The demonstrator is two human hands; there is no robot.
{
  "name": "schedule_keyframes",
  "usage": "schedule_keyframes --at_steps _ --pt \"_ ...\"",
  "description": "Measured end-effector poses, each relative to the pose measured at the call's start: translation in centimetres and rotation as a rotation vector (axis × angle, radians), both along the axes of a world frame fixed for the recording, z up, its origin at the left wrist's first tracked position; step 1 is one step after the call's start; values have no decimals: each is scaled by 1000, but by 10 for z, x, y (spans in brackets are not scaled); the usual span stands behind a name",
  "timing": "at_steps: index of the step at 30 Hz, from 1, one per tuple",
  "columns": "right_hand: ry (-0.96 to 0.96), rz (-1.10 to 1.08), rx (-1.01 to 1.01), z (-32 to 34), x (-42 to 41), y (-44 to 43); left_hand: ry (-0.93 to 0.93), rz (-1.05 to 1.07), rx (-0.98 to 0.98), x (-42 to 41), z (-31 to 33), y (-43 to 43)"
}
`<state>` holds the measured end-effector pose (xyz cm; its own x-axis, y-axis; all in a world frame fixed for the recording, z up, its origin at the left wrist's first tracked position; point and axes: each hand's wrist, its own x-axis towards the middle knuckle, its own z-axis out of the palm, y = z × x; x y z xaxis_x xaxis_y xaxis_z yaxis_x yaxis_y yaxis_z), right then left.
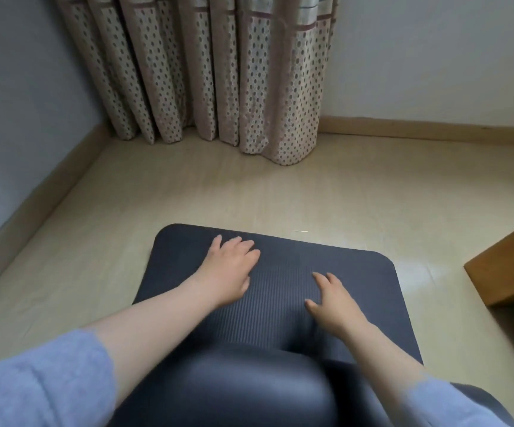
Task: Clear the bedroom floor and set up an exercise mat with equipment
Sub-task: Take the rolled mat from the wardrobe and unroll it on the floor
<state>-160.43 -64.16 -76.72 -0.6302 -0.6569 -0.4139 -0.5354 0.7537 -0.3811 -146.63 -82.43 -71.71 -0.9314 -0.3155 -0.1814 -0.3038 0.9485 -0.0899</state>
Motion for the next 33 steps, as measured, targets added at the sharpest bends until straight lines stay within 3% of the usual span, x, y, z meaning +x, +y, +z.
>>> schedule_keyframes --at_steps 6,14,26,33 --pt "61 106 107 29 -37 -24 -228 65 191 -19 4 -36" --pt "176 122 140 -17 -80 -69 -58 202 386 -57 -50 -72" --pt "208 17 132 -65 -126 -37 -60 177 269 -89 -119 -102" --pt "236 -131 27 -76 -140 -53 -2 393 426 -88 -123 -128"
